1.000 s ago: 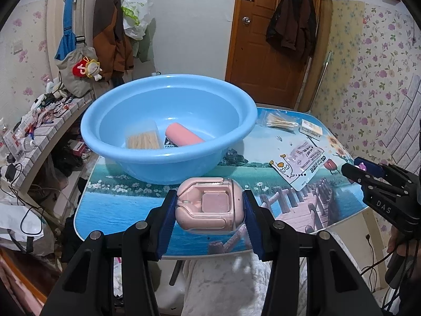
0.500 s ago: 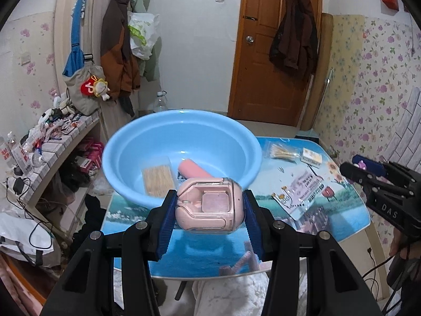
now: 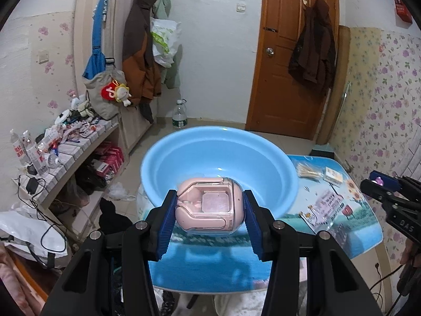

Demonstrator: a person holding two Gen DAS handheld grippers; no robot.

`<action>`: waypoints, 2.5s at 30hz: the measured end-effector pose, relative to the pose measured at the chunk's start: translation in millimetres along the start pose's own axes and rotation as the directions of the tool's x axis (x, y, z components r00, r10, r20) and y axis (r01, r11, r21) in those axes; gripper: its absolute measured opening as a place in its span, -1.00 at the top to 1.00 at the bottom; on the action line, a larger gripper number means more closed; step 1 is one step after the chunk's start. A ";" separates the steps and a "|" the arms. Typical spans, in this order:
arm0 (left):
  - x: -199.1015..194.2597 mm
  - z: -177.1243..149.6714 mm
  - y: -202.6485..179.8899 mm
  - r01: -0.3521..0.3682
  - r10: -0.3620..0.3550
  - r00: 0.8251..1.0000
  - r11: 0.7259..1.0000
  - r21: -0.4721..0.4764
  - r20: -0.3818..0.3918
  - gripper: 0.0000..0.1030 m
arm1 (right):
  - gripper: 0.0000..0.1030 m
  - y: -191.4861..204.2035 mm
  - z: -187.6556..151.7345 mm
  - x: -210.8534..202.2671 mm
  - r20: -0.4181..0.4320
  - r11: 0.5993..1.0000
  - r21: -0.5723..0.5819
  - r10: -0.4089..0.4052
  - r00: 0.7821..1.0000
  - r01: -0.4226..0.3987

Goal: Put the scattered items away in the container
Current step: 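Lift the pink case with the left gripper while the right gripper grasps the white-pink figurine, then carry the pink case and figurine over the light blue basin with both grippers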

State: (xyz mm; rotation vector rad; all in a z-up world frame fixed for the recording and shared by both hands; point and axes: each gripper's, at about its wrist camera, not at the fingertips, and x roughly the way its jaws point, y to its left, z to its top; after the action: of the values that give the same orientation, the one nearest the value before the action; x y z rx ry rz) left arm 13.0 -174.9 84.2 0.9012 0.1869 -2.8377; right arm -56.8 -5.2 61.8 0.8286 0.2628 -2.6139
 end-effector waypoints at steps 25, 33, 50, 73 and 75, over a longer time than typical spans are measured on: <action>31.8 51.3 55.3 -0.062 0.063 0.997 0.998 -0.027 0.038 0.09 | 0.27 76.5 84.8 66.2 0.031 0.983 -0.123 0.142 0.989 -0.138; 56.9 46.5 54.7 -0.049 0.049 0.999 0.999 -0.024 0.002 0.09 | 0.27 81.2 79.3 103.3 -0.029 0.982 -0.117 0.144 0.989 -0.146; 124.5 51.7 25.7 -0.003 0.010 0.994 0.998 0.059 -0.111 0.10 | 0.27 84.1 77.0 174.4 -0.146 0.974 -0.140 0.155 0.977 -0.175; 174.6 39.7 14.3 -0.023 0.071 0.956 0.985 0.169 -0.284 0.09 | 0.27 78.8 76.1 219.7 -0.240 0.965 -0.141 0.185 0.953 -0.223; 174.8 38.0 13.2 -0.024 0.076 0.954 0.984 0.176 -0.291 0.09 | 0.27 78.3 77.1 220.7 -0.242 0.965 -0.142 0.185 0.953 -0.223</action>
State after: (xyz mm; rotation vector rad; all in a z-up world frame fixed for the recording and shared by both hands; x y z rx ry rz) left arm -146.7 -213.8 12.5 1.3474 -0.0470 -2.6890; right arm -230.0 -165.4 -9.9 1.0360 0.4291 -2.2710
